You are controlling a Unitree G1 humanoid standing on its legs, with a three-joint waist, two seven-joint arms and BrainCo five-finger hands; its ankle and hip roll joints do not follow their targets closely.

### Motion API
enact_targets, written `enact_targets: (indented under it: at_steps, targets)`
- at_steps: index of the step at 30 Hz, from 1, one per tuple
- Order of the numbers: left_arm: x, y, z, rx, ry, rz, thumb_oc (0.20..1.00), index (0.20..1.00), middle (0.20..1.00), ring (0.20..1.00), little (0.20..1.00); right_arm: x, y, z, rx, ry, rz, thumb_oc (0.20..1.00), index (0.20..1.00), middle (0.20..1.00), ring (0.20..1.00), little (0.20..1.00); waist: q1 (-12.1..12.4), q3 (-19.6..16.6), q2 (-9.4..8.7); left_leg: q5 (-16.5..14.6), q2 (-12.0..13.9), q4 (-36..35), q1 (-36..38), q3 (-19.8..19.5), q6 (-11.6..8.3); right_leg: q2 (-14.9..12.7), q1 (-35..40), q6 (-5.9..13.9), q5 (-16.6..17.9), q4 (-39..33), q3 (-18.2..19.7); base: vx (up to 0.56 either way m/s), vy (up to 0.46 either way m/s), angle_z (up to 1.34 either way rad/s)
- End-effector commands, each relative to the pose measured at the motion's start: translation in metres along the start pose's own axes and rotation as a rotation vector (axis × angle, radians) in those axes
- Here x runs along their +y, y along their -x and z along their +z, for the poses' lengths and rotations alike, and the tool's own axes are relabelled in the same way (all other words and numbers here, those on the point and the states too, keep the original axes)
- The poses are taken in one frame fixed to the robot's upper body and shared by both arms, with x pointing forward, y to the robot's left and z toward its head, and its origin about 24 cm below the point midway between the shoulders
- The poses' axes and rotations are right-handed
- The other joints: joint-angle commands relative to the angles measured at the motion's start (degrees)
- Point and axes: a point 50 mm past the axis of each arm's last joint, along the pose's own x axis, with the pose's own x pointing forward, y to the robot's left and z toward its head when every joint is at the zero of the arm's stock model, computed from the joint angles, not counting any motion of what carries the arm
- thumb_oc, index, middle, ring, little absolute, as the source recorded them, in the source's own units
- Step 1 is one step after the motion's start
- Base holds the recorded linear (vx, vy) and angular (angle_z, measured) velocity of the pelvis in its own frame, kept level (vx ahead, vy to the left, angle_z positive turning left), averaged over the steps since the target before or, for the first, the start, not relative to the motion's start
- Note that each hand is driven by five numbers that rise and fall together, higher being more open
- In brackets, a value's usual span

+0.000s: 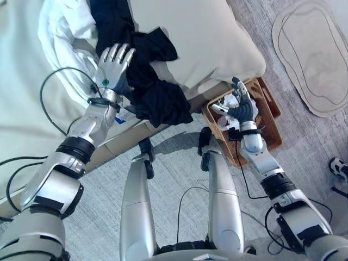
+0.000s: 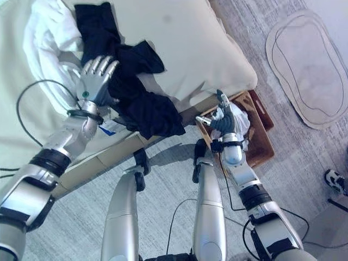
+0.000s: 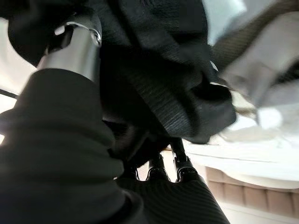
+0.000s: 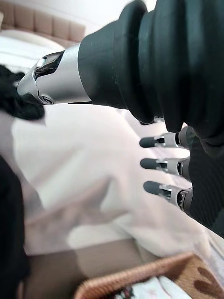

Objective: Pick up clothes into the bucket

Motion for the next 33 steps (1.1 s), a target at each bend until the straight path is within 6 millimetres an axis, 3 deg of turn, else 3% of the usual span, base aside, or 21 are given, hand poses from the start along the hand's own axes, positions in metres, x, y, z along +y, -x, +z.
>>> enact_targets:
  at_steps: [1,6,17,18,19,33]
  targets:
    - [0.011,-0.007,-0.008,0.003,-0.041,0.049,1.0,1.0,1.0,1.0,1.0,-0.008,0.009,0.015,-0.119,-0.037,-0.028,1.0,1.0,1.0,1.0,1.0,0.03,-3.99,-0.02,-3.17,0.39,3.46,-2.59,-0.7,0.03,-0.96,0.53,3.85,3.55,-5.16,1.41,0.06,0.011,-0.13]
    - [0.017,-0.016,-0.01,0.018,-0.047,0.058,1.0,1.0,1.0,1.0,1.0,-0.008,0.011,0.015,-0.121,-0.049,-0.04,1.0,1.0,1.0,1.0,1.0,-0.74,-4.09,-0.02,-3.02,0.53,4.08,-4.93,-0.53,0.21,-0.72,-2.25,3.9,4.09,-4.88,2.21,-0.01,0.005,-0.06]
    - [0.004,-0.03,-0.02,0.135,-0.175,-0.1,1.0,1.0,1.0,1.0,1.0,-0.009,0.011,0.02,-0.138,-0.059,-0.039,1.0,1.0,1.0,1.0,1.0,-2.52,-4.67,0.06,-2.96,0.57,4.73,-8.41,-0.18,0.48,-0.18,-6.17,4.27,4.87,-4.49,3.36,0.0,-0.007,-0.04]
    - [0.003,-0.03,-0.021,0.143,-0.176,-0.111,0.454,0.454,0.454,0.454,0.454,-0.01,0.011,0.019,-0.133,-0.059,-0.043,1.0,1.0,1.0,1.0,1.0,-2.54,-4.8,0.12,-2.95,0.54,4.77,-8.65,-0.12,0.52,-0.19,-6.49,4.3,4.85,-4.43,3.42,0.0,0.0,0.0]
    - [0.001,-0.03,-0.019,0.141,-0.173,-0.128,0.203,0.203,0.203,0.203,0.203,-0.009,0.01,0.019,-0.132,-0.061,-0.044,1.0,1.0,1.0,1.0,1.0,-2.62,-4.81,0.15,-2.94,0.52,4.77,-8.77,-0.09,0.55,-0.17,-6.62,4.32,4.86,-4.44,3.45,0.0,0.0,0.0]
    - [-0.023,-0.01,-0.015,0.159,-0.1,-0.21,0.2,0.2,0.2,0.2,0.2,-0.005,0.015,0.005,-0.067,-0.054,-0.037,1.0,1.0,1.0,1.0,1.0,-1.91,-6.83,0.78,-2.9,0.17,2.75,-5.79,0.41,0.71,-0.88,-4.28,4.55,4.74,-5.35,3.13,0.0,0.004,0.01]
